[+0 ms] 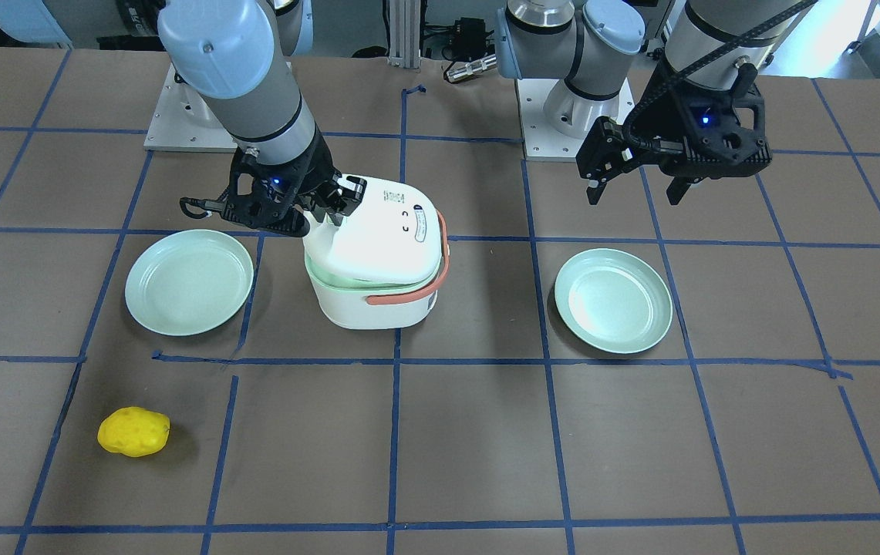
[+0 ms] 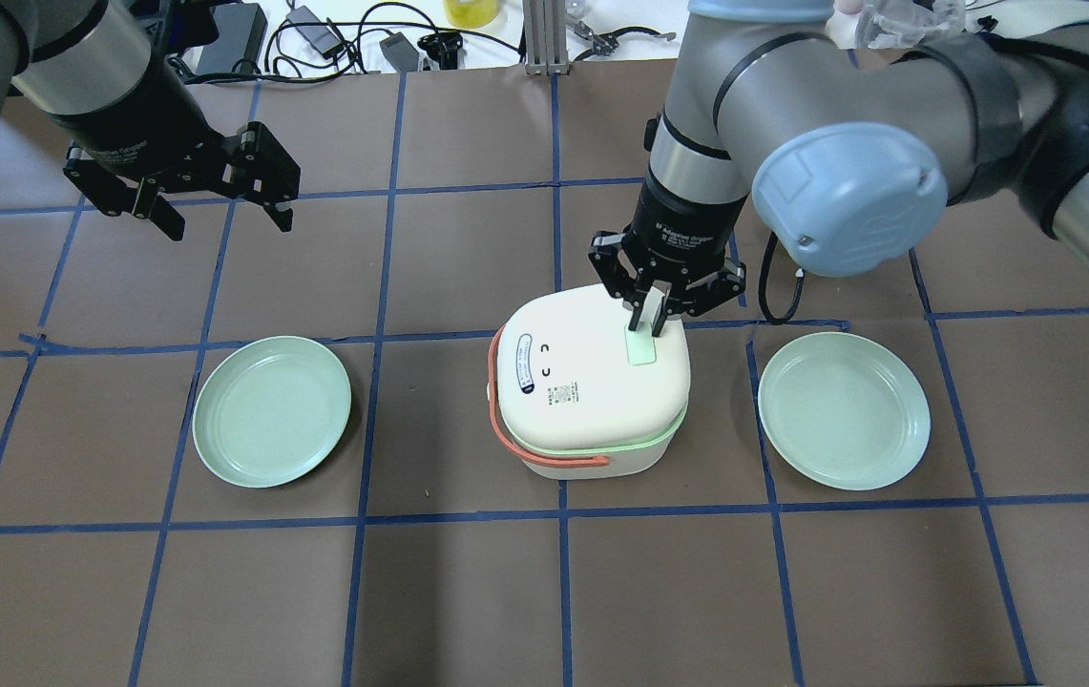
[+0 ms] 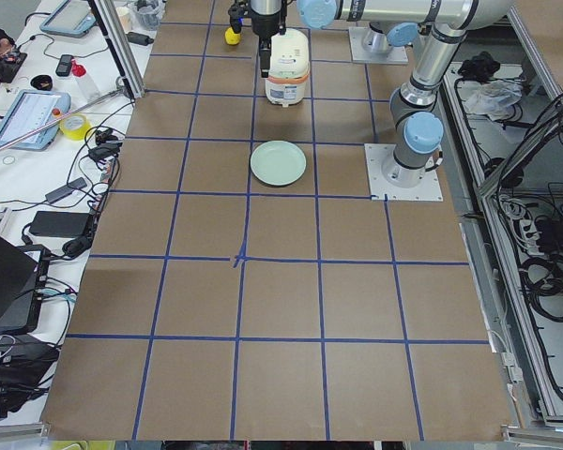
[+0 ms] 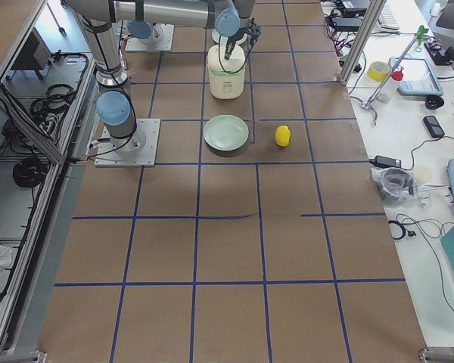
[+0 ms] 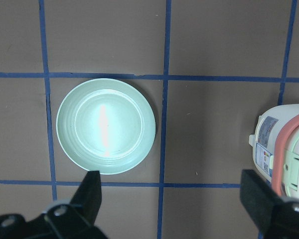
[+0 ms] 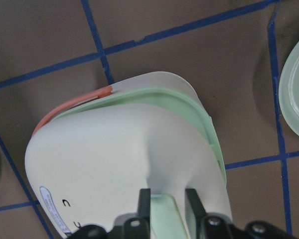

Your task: Press rice cooker button

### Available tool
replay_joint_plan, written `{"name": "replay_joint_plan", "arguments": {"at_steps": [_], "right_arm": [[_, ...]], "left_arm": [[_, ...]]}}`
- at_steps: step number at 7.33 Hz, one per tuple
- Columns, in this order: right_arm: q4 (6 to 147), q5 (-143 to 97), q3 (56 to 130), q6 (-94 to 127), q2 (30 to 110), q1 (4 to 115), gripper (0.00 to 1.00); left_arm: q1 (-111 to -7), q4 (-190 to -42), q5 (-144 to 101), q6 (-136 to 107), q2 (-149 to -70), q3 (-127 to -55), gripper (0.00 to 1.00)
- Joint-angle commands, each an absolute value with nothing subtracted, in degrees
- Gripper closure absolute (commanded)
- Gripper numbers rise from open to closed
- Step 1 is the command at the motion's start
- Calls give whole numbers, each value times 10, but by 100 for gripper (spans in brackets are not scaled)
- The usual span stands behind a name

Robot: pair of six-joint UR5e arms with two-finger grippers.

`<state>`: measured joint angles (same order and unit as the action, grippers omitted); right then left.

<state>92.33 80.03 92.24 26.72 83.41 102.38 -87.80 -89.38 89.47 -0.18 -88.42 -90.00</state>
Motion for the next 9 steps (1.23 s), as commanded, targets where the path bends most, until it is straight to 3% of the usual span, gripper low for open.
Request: {"name": "replay_joint_plan", "arguments": {"at_steps": [1,3,9], "right_arm": [[891,831,861,272,838,1020,5],[833,859,802,262,838,1008,1],[790,896,799,45,853,904,0]], "left_arm": [[-878,-894,895,-2,-884,-900,0],[-878,-894,895,-2,-884,-900,0],[-878,-894,895,-2,-884,-900,0]]}}
